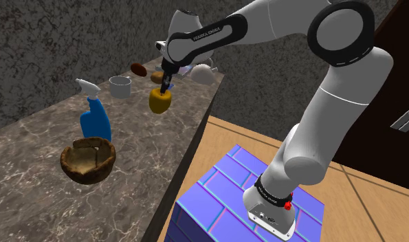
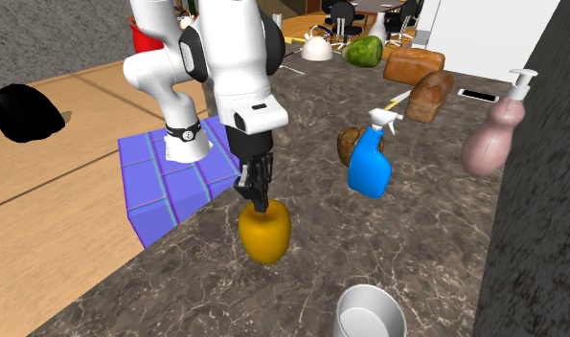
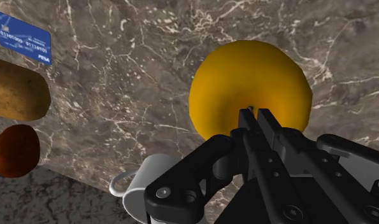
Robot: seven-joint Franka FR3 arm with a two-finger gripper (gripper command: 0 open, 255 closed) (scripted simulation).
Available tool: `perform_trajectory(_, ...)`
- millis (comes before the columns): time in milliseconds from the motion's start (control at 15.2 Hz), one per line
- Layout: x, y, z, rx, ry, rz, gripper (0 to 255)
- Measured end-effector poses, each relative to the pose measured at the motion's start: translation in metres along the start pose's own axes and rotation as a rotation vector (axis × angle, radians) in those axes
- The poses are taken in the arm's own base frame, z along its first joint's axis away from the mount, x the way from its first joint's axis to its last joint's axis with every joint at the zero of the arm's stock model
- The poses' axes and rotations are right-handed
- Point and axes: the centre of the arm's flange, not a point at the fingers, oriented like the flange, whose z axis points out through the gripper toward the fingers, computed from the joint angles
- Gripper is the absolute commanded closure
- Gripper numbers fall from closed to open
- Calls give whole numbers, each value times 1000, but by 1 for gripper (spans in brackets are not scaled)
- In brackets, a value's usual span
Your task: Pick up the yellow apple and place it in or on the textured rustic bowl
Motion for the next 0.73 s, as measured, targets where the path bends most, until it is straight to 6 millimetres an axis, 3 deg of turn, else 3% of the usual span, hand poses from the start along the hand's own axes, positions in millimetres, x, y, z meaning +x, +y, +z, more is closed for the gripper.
perform_trajectory(726, 9, 9, -54, 0, 0, 0, 255)
